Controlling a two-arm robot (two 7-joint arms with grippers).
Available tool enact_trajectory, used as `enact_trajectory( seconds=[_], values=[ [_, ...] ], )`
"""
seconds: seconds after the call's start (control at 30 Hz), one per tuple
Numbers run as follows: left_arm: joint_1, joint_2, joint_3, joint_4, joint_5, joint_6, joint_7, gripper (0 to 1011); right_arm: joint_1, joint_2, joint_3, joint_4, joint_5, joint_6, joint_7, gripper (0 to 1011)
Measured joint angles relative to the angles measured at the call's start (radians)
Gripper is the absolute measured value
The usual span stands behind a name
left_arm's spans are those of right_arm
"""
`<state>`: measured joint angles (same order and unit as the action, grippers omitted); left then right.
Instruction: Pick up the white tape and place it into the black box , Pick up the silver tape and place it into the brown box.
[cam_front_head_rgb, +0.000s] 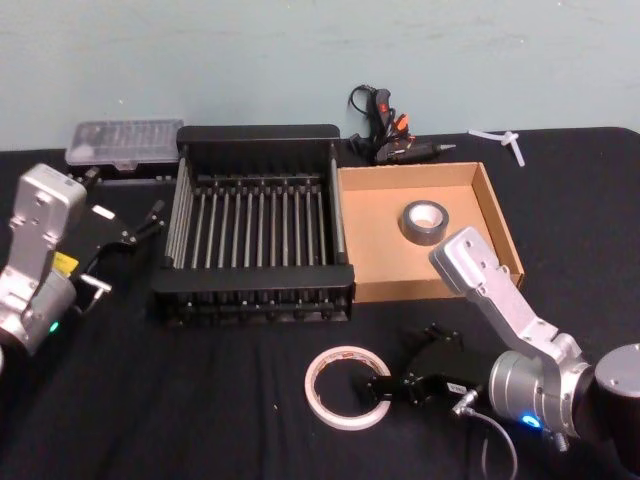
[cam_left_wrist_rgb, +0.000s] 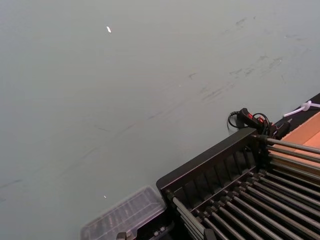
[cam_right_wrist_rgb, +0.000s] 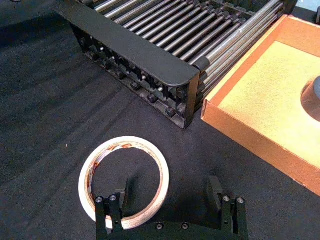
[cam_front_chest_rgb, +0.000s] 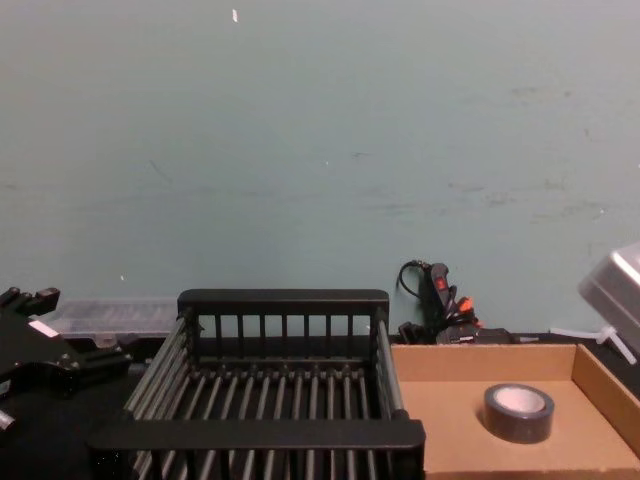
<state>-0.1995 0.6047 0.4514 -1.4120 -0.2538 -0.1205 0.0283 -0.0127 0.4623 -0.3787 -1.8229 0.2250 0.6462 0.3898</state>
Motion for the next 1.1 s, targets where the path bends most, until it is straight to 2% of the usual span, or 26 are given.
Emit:
enact_trajectory(
  seconds=[0.57, 1.1],
  values=[
    [0.0, 0.0, 0.0, 0.0, 0.0, 0.0, 0.0, 1001, 0.022, -0.005, -0.036, 0.02, -0.012, -0.006, -0.001, 1002],
    [0.0, 0.0, 0.0, 0.0, 0.0, 0.0, 0.0, 1001, 0.032, -0.016, -0.046, 0.04, -0.022, 0.001, -0.001, 1002]
  ],
)
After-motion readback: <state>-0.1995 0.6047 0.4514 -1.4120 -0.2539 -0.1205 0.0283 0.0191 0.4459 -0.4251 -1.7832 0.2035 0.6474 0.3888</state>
